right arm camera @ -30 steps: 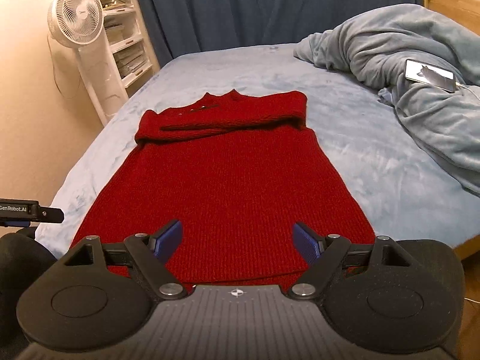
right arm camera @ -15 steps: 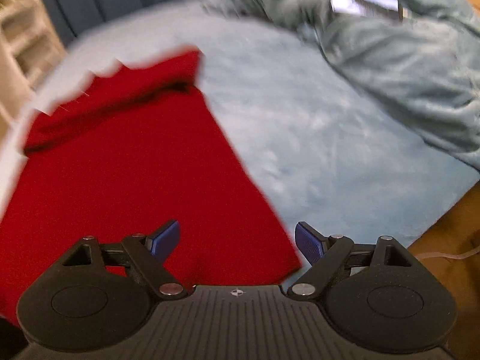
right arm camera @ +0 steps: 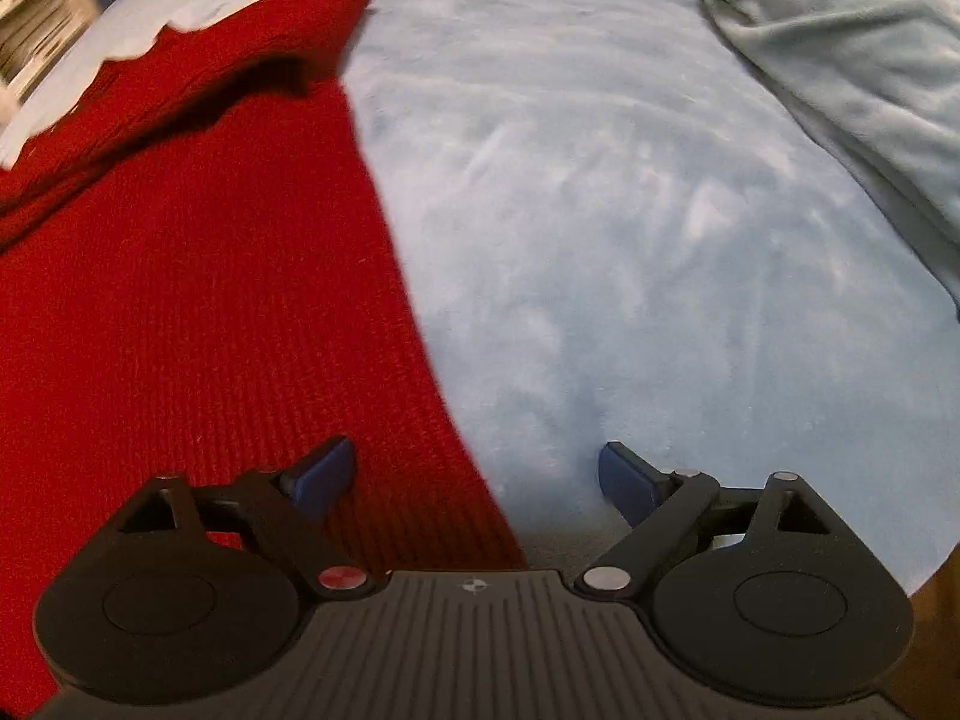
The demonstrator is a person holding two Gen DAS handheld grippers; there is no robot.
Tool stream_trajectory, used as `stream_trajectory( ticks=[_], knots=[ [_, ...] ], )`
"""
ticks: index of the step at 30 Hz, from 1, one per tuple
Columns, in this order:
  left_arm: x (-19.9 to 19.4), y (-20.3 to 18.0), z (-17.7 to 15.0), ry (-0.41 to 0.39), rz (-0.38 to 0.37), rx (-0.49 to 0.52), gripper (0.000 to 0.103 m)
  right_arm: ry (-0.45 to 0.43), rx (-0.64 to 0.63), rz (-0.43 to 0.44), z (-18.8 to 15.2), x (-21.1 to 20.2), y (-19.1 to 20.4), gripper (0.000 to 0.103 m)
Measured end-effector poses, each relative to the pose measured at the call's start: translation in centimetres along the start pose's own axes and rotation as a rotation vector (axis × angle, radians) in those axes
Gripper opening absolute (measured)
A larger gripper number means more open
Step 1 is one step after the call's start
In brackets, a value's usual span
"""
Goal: Fold small clothes
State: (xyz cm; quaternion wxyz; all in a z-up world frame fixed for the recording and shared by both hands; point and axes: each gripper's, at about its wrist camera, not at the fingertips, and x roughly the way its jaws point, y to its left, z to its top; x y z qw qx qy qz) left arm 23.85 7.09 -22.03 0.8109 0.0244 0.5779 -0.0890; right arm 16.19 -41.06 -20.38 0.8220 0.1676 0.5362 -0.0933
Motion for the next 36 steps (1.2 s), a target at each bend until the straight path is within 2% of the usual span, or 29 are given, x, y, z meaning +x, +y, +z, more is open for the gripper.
stream_trajectory(
  ticks=[3,7,9,10,11,12,13,15,23,24,25,31,36],
  knots=[
    [-0.6,-0.4,0.0,0.073,-0.05,0.056,0.1,0.092,-0.064,0.114,-0.3,-0.7,0.0,0.082],
    [-0.7,-1.0,-1.6,0.163,-0.07,0.04,0.1,0.157,-0.07,0.216,-1.6,-1.8,-0.5,0.078],
    [-1.0,-1.8,-2.7,0.142,-0.044,0.082,0.098,0.177,-0.083,0.227,-2.4,-2.2,-0.1,0.06],
    [-1.3,-2.2,-3.0,0.127,-0.027,0.095,0.087,0.172,-0.098,0.198,-2.7,-2.4,0.3,0.038],
    [-1.8,-2.3,-3.2,0.107,-0.005,0.09,0.08,0.16,-0.108,0.184,-2.8,-2.7,0.4,0.015],
    [-2.5,-2.3,-3.3,0.094,-0.01,0.076,0.052,0.149,-0.093,0.208,-3.0,-3.2,0.4,0.015],
    [-3.4,-1.9,-3.3,0.079,-0.039,0.05,0.019,0.133,-0.071,0.224,-3.3,-3.8,0.4,0.014],
    [-5.5,-1.2,-3.1,0.03,-0.09,-0.014,0.019,0.081,-0.057,0.241,-4.0,-5.6,0.6,0.013],
    [-12.5,-1.7,-3.4,-0.142,-0.162,-0.048,0.017,-0.146,0.041,0.337,-4.1,-14.5,-0.3,0.01],
    [-13.3,-1.7,-3.8,-0.16,-0.165,-0.049,0.013,-0.165,0.035,0.338,-4.3,-15.2,-0.6,0.01],
    [-13.8,-1.8,-4.1,-0.17,-0.169,-0.054,0.008,-0.173,0.026,0.336,-4.5,-15.9,-0.5,0.01],
    [-15.4,-0.1,-8.2,-0.161,-0.19,-0.078,0.007,-0.172,0.031,0.364,-8.1,-17.9,-0.6,0.009],
    [-13.7,1.4,-10.2,-0.102,-0.211,-0.14,0.007,-0.13,0.089,0.381,-11.4,-18.3,-1.9,0.009]
  ],
)
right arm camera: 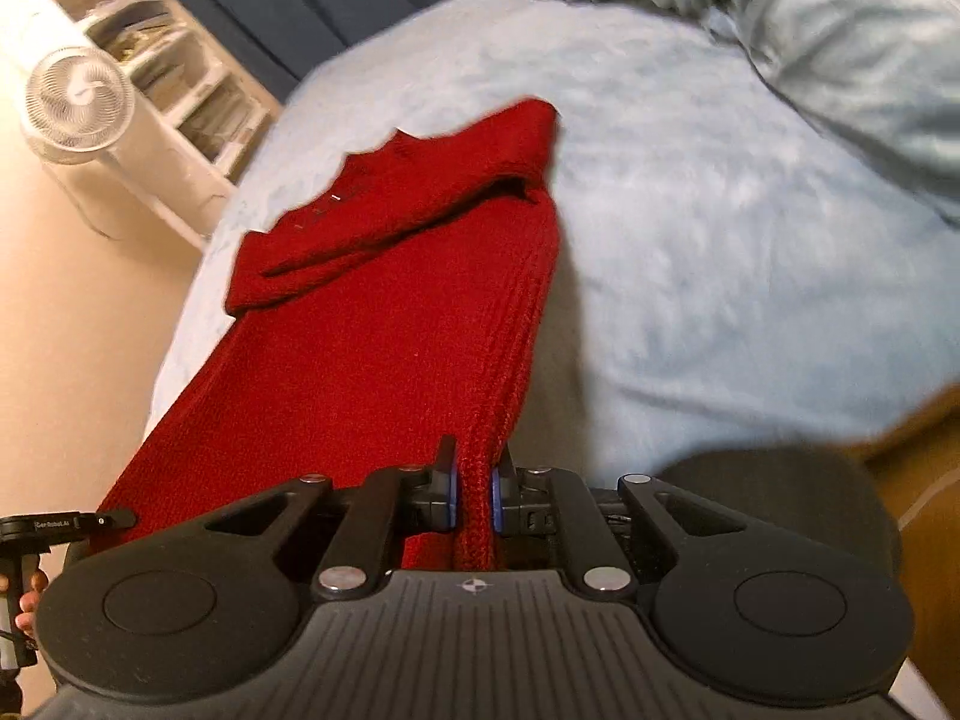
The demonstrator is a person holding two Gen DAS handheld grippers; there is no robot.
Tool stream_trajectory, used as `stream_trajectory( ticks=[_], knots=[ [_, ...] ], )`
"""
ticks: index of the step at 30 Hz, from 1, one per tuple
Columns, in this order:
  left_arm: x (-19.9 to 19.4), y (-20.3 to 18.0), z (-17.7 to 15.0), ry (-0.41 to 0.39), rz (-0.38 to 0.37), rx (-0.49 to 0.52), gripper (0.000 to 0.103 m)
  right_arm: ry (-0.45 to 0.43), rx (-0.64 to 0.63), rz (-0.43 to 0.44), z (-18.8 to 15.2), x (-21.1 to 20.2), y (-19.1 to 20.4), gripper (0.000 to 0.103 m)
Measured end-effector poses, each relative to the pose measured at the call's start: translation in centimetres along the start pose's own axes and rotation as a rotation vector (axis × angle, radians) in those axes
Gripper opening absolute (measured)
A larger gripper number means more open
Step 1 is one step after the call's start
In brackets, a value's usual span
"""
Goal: Fold small clothes
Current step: 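Grasp the cardigan hem with both grippers, then lift the hem with both grippers and fold it toward the collar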
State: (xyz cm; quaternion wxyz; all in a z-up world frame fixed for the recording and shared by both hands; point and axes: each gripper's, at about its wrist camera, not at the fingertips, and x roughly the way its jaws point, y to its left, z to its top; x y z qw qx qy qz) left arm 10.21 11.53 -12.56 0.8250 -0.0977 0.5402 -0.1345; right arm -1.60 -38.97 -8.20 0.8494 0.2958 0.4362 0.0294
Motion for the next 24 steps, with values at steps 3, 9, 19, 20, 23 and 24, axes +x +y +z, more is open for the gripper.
stream_trajectory(
  ticks=[3,9,19,20,23,24],
  knots=[
    [-0.7,0.5,0.6,-0.006,-0.03,-0.028,0.007,0.037,0.064,-0.011,-0.4,0.9,-0.9,0.009],
    [-1.9,0.2,4.9,-0.071,-0.015,-0.061,0.007,0.039,0.122,0.007,2.4,1.4,-0.6,0.01],
    [1.0,-3.3,21.7,-0.221,0.001,-0.013,0.007,-0.052,0.069,0.046,17.6,5.8,2.3,0.009],
    [2.0,-3.6,23.7,-0.224,0.006,-0.007,0.007,-0.057,0.055,0.034,19.9,7.4,2.8,0.01],
    [5.8,-3.9,30.0,-0.237,0.059,-0.02,0.007,-0.06,0.094,-0.008,26.0,12.3,3.0,0.01],
    [7.8,-3.5,32.1,-0.235,0.091,-0.039,0.008,-0.064,0.143,-0.032,27.8,14.2,2.5,0.011]
  ],
)
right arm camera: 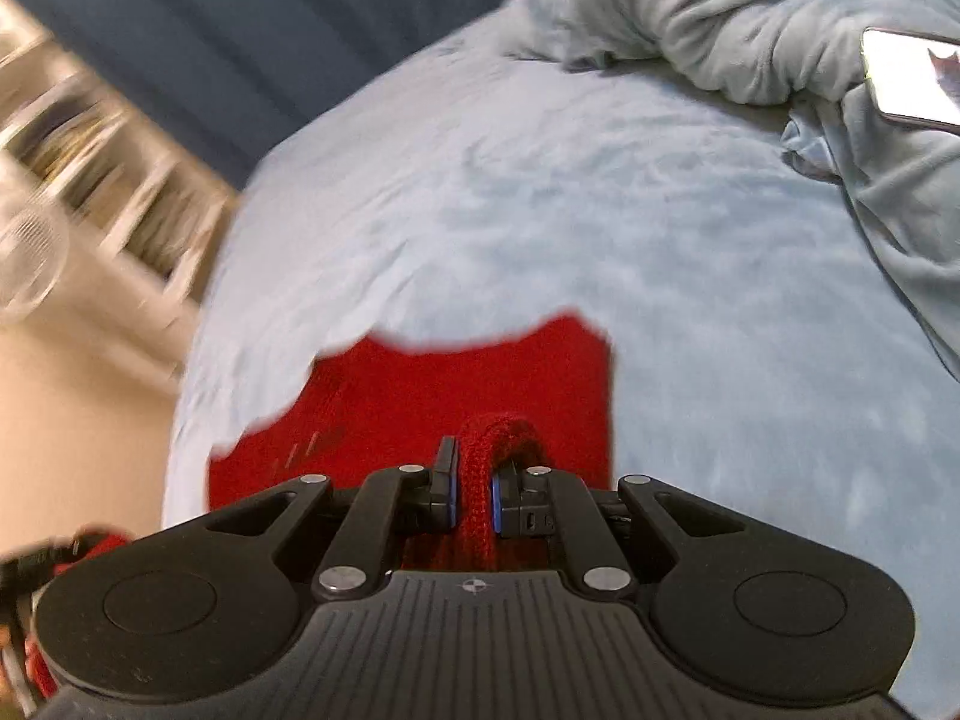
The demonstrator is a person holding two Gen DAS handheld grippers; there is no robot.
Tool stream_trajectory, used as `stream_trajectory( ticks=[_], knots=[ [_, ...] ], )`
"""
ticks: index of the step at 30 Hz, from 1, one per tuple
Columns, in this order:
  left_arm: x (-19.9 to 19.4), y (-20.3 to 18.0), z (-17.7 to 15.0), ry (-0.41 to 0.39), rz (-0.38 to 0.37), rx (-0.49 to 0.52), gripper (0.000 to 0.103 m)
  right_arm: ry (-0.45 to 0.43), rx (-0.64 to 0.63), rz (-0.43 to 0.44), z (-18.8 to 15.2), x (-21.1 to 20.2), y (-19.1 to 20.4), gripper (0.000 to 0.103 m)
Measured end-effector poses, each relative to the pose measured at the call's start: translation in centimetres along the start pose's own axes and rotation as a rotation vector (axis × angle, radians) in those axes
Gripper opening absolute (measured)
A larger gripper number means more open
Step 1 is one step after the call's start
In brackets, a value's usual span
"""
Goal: Fold small clothes
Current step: 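Lift the hem with both grippers and fold it toward the collar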
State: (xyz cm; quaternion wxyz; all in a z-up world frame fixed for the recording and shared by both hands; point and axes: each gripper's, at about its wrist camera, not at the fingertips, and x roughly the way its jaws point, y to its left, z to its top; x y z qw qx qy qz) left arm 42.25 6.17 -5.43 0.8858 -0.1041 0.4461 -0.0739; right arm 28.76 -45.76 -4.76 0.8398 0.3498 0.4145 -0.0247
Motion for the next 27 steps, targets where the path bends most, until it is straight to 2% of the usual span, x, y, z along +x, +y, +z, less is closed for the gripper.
stream_trajectory(
  ticks=[1,2,3,4,5,6,7,10,13,17,21,22,23,24,25,27],
  knots=[
    [2.3,0.4,1.3,0.016,0.031,-0.028,0.013,-0.006,0.059,-0.027,1.4,2.0,-0.3,0.014],
    [4.9,1.2,2.5,0.042,0.077,-0.091,0.016,-0.01,0.112,-0.047,2.5,3.6,-0.8,0.024],
    [6.6,1.9,3.4,0.05,0.144,-0.142,0.033,-0.011,0.194,-0.064,3.4,5.4,-1.7,0.036],
    [7.9,2.7,4.0,0.056,0.216,-0.178,0.062,-0.009,0.26,-0.089,3.7,6.5,-2.4,0.065],
    [8.9,3.5,4.4,0.055,0.265,-0.205,0.074,-0.02,0.306,-0.111,3.7,7.2,-3.0,0.078],
    [9.4,4.0,4.5,0.04,0.269,-0.215,0.085,-0.048,0.325,-0.113,3.3,7.4,-3.6,0.077],
    [9.6,4.3,4.4,0.021,0.256,-0.211,0.085,-0.07,0.316,-0.105,2.9,7.4,-4.1,0.077],
    [10.8,4.7,3.3,0.031,0.19,-0.157,0.085,-0.114,0.223,-0.09,1.1,7.8,-5.1,0.077],
    [12.4,3.6,1.5,0.058,0.135,-0.09,0.085,-0.124,0.132,-0.114,0.0,9.2,-5.3,0.076],
    [14.3,-0.2,0.0,0.072,0.175,0.11,0.086,-0.145,-0.041,-0.147,-1.2,11.8,-2.8,0.074],
    [16.7,-4.2,-0.9,0.071,0.248,0.321,0.085,-0.177,-0.274,-0.235,-1.7,14.5,0.2,0.07],
    [17.1,-4.6,-1.2,0.062,0.252,0.359,0.056,-0.162,-0.314,-0.263,-1.8,15.4,0.7,0.043],
    [17.3,-5.0,-1.5,0.049,0.248,0.396,0.021,-0.143,-0.352,-0.28,-1.8,16.1,1.2,0.012],
    [17.4,-4.7,-1.3,0.061,0.252,0.403,0.01,-0.14,-0.387,-0.312,-1.9,16.3,1.7,0.011],
    [16.8,-4.3,-0.9,0.043,0.24,0.373,0.01,-0.165,-0.394,-0.32,-1.9,15.8,2.1,0.011],
    [14.4,-2.7,0.4,-0.013,0.194,0.293,0.01,-0.245,-0.352,-0.231,-1.5,12.6,2.7,0.011]
  ],
)
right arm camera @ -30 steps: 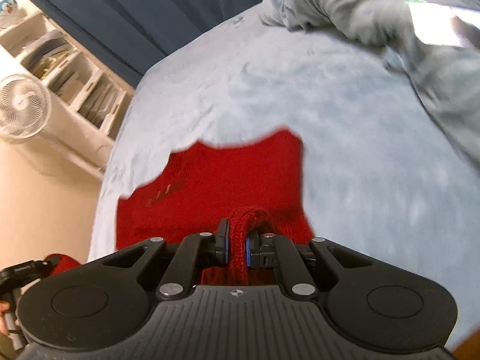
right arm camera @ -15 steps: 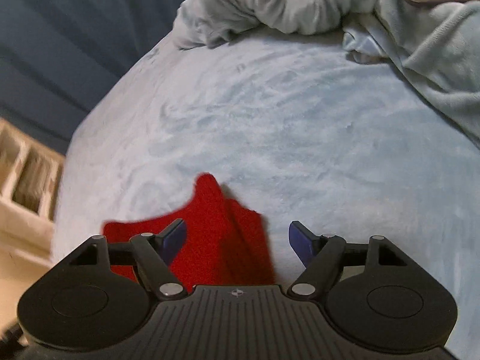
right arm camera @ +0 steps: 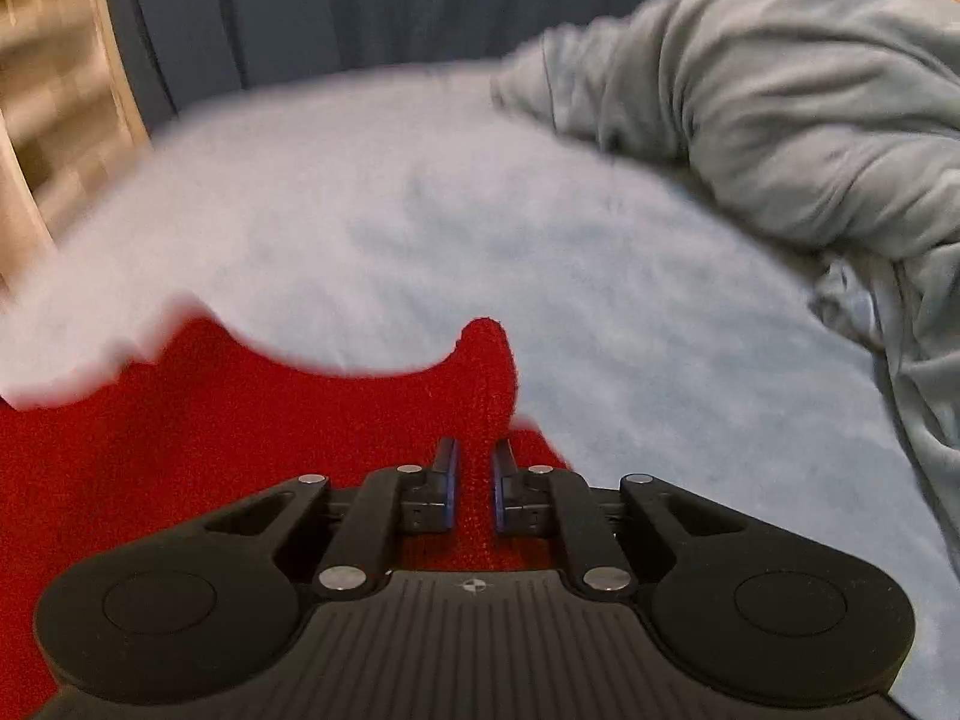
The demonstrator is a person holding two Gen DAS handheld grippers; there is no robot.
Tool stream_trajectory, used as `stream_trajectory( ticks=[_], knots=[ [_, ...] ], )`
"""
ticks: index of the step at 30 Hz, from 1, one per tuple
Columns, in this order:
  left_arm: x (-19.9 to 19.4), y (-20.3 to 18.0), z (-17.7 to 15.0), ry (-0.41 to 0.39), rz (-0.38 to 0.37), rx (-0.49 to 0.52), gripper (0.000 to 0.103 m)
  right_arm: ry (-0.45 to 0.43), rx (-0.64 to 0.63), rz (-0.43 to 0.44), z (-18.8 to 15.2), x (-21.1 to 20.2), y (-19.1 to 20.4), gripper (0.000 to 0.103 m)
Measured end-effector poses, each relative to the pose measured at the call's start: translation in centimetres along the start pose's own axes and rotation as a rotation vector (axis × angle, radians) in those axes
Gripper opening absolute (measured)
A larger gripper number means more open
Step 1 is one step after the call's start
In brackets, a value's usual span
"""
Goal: Fold small clothes
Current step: 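Lift the hem with both grippers and fold it toward the collar, then open both grippers and lift them away from the folded cardigan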
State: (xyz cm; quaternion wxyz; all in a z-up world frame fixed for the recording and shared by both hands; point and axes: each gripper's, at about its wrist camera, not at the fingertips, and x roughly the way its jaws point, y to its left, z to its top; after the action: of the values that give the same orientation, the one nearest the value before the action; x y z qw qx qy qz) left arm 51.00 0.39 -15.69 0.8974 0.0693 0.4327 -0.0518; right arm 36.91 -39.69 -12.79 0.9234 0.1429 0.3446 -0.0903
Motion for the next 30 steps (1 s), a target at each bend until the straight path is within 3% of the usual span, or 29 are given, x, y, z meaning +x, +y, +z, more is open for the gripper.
stream_trajectory(
  ticks=[3,5,9,11,12,13,14,15,16,17,18,20,22,27,30],
  knots=[
    [-1.6,3.9,0.6,-0.042,-0.03,-0.124,0.01,-0.088,0.13,0.091,1.6,-4.2,-2.3,0.011],
    [-0.1,5.4,0.1,-0.004,-0.02,-0.179,0.01,-0.082,0.204,0.095,1.5,-4.2,-4.1,0.011],
    [4.2,4.2,-0.9,0.085,-0.019,-0.188,0.011,0.1,0.225,-0.022,-0.6,1.9,-5.1,0.011],
    [5.1,3.8,-1.1,0.083,-0.008,-0.191,0.017,0.172,0.271,-0.042,-2.2,4.5,-6.0,0.012],
    [5.3,3.9,-1.1,0.076,0.001,-0.192,0.026,0.166,0.303,-0.031,-2.6,4.8,-6.4,0.013],
    [5.4,4.0,-1.1,0.071,0.016,-0.19,0.045,0.152,0.321,-0.024,-2.6,4.7,-6.6,0.014],
    [5.3,4.1,-1.1,0.062,0.038,-0.184,0.055,0.143,0.326,-0.016,-2.5,4.6,-6.7,0.015],
    [5.0,4.4,-1.2,0.049,0.064,-0.175,0.074,0.133,0.32,-0.014,-2.4,4.3,-6.8,0.018],
    [4.8,4.7,-1.5,0.041,0.087,-0.174,0.087,0.127,0.314,-0.017,-2.5,4.0,-6.7,0.028],
    [4.5,5.2,-1.9,0.033,0.101,-0.176,0.089,0.118,0.313,-0.025,-2.7,3.6,-6.9,0.037],
    [4.4,5.7,-2.2,0.033,0.098,-0.179,0.089,0.103,0.322,-0.035,-2.8,3.2,-7.1,0.04],
    [3.9,6.5,-3.1,0.044,0.1,-0.187,0.091,0.078,0.34,-0.036,-3.1,2.3,-7.8,0.04],
    [3.9,7.3,-3.4,0.071,0.129,-0.22,0.1,0.066,0.325,-0.073,-3.6,1.0,-7.7,0.04],
    [3.6,10.0,-2.7,0.101,0.065,-0.458,0.101,0.025,0.285,-0.134,-4.2,-0.8,-8.0,0.04],
    [3.4,9.5,-1.5,0.054,0.047,-0.431,0.101,-0.044,0.269,-0.094,-3.3,-1.7,-7.1,0.04]
  ],
)
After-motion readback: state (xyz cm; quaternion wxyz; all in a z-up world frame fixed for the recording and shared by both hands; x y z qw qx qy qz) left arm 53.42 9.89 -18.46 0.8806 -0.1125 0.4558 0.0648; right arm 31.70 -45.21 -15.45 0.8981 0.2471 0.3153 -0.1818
